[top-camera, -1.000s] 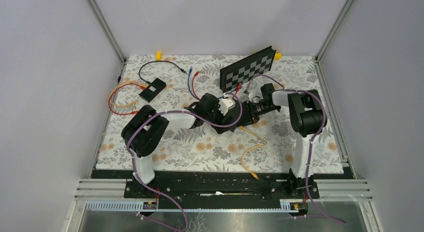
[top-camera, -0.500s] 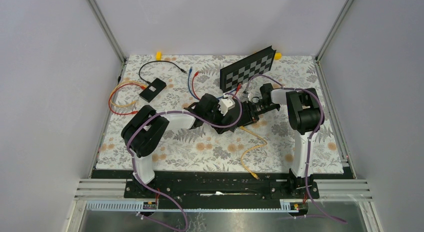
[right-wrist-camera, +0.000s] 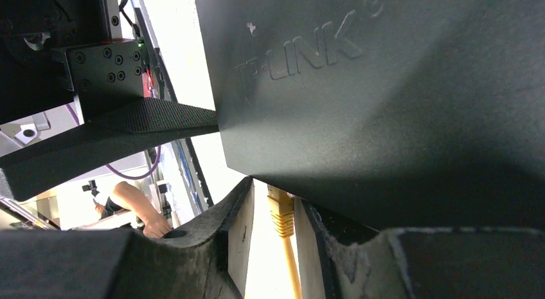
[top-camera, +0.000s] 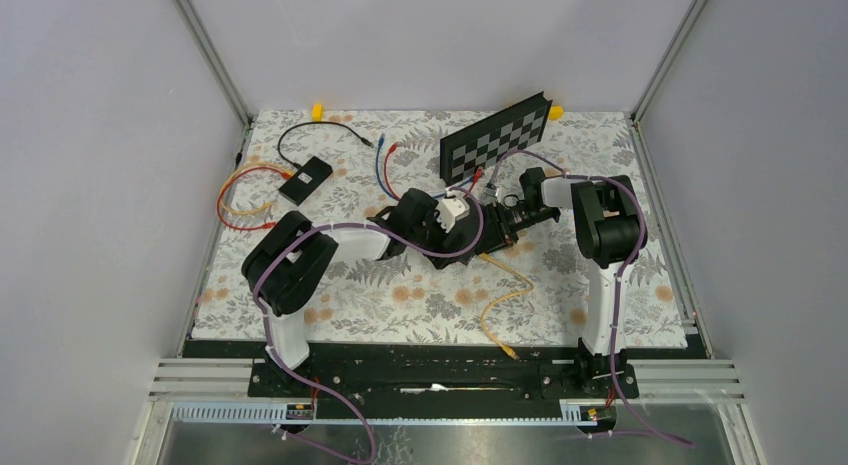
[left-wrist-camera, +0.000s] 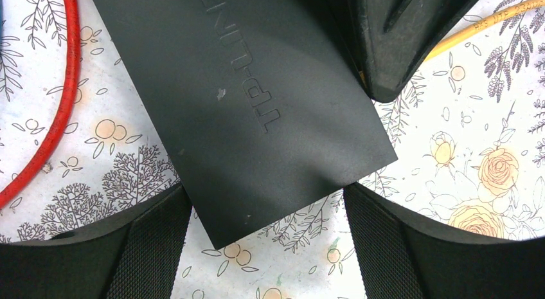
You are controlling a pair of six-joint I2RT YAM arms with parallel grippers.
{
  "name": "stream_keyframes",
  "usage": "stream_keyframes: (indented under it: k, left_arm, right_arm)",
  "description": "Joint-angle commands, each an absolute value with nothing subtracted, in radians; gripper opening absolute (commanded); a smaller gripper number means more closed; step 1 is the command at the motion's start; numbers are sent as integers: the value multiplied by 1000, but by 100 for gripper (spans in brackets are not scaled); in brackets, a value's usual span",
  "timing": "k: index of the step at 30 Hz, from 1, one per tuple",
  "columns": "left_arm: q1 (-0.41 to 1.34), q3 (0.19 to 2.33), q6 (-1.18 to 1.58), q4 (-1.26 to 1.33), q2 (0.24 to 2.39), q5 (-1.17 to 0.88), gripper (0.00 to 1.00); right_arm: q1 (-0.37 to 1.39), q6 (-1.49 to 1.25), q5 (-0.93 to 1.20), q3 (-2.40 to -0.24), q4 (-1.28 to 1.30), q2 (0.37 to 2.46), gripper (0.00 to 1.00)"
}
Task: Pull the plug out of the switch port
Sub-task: Pull the connector from the switch port.
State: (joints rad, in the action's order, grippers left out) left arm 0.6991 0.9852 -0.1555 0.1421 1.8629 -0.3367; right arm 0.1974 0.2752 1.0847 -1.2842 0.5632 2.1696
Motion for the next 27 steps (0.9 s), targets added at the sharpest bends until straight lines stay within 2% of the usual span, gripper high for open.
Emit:
stream_keyframes:
  k: [1,12,27]
  left_arm:
    - [709,967,-121,121,1866,-390,86]
    - [710,968,-124,121,1869,-394,86]
    - [711,944,-127,152,1848,-416,86]
  right_arm:
    - [211,320,1028,-1282,614,2214,36]
    - [201,328,1043,-1287,626,2220,39]
    - [198,356,1055,-1289,646,2219,37]
